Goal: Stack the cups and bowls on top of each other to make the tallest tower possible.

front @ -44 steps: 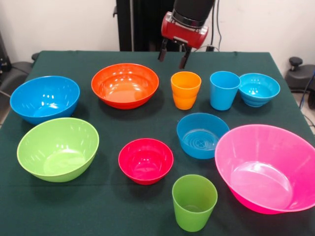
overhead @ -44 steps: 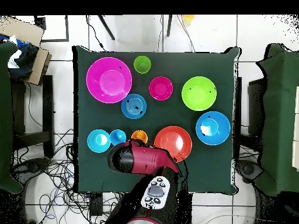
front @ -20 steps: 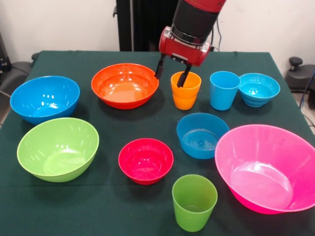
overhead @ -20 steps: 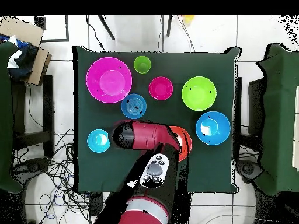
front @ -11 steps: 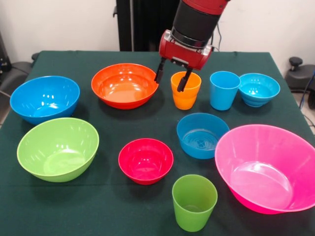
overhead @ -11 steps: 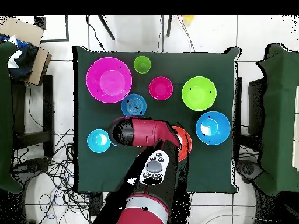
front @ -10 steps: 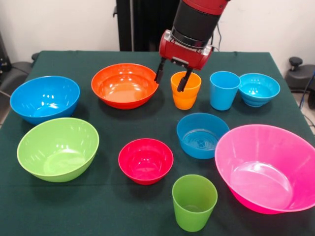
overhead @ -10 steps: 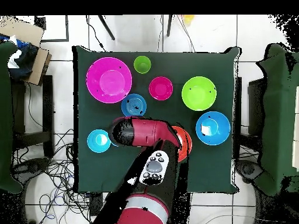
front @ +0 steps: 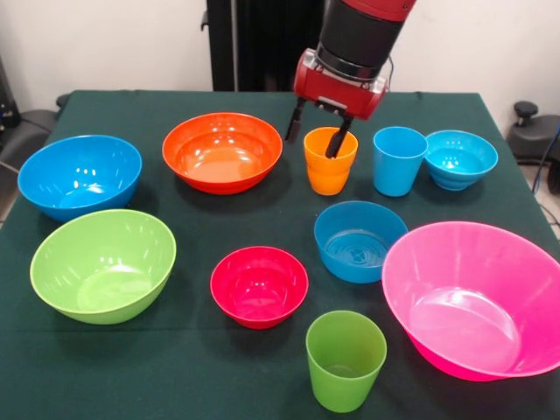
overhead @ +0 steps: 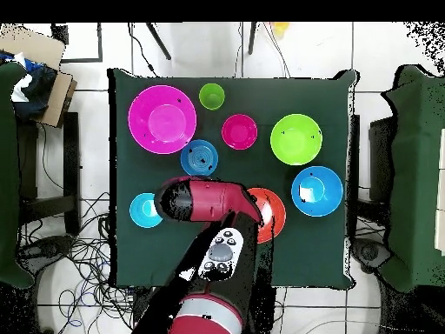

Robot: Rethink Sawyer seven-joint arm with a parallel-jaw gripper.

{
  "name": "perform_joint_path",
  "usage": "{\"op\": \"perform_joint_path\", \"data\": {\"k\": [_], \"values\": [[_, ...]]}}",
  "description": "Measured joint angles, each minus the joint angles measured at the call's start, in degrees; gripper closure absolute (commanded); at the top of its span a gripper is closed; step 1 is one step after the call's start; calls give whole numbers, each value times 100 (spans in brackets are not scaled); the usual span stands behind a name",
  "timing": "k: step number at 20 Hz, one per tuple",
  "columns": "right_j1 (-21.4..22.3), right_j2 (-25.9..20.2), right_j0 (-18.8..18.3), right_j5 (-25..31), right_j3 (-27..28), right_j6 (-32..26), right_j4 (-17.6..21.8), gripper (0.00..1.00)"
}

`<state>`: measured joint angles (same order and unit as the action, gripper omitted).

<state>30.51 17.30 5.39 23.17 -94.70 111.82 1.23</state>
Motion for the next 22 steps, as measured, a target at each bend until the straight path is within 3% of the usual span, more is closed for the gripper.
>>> {"op": "perform_joint_path", "data": {"k": [22], "values": [[516, 25, -112, -1, -823, 0, -1, 0]]}}
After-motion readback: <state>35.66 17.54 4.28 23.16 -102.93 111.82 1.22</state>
